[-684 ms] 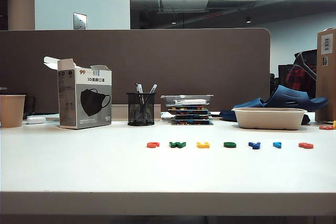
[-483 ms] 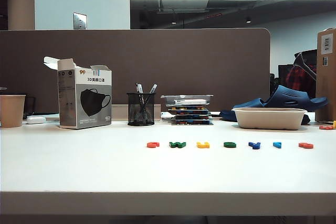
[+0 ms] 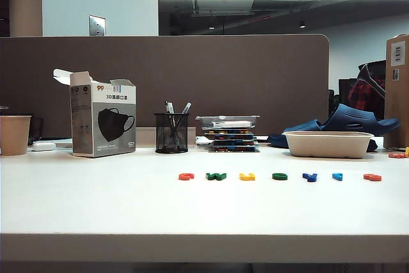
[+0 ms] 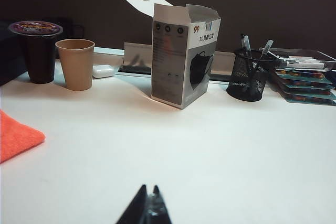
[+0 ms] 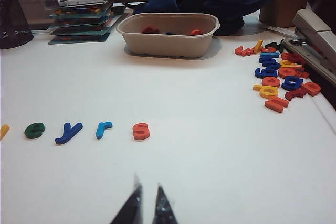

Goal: Select the appropriate letters from the row of letter magnets placed on the table to arrange into the word "yes".

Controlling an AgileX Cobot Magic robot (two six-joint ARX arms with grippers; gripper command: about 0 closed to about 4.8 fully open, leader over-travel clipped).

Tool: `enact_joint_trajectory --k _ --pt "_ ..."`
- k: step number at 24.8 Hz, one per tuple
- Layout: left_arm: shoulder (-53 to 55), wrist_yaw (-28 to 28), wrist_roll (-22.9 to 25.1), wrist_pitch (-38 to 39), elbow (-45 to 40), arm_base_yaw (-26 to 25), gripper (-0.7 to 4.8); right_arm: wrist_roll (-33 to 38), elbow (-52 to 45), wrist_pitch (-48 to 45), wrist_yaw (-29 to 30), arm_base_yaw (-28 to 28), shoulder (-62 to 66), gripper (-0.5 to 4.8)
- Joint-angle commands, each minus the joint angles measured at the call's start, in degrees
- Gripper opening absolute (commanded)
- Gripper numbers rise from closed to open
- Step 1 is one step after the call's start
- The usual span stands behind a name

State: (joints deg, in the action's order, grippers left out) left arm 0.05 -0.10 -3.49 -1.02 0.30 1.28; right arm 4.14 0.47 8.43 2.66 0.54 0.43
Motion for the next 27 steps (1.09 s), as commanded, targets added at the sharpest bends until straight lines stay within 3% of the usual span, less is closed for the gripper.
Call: enact_joint_trajectory --k 1,14,20,25,27 --pt "0.0 0.3 0.0 -0.3 0.2 0.0 -0.05 -0.1 -0.4 -0.7 -0.1 0.0 -0.5 0.31" --pt "0.0 0.6 0.0 -2.5 0.2 0.0 -0.05 -0.1 -0.4 -1.0 -0.1 0.0 -0.5 0.31" --pt "0.0 8.8 -1.1 -5.4 4.7 0.0 -0.05 -0.1 -0.4 -1.0 -0.1 0.0 -0.5 0.31" --pt "0.1 13.0 -4.3 0.3 12.1 0.0 -0.05 -0.1 -0.4 -1.0 -0.1 0.0 -0.5 0.31" --pt "0.2 13.4 -4.3 7.9 18.0 0.0 -0.05 -0.1 -0.4 -1.0 -0.1 0.0 -0.5 0.31"
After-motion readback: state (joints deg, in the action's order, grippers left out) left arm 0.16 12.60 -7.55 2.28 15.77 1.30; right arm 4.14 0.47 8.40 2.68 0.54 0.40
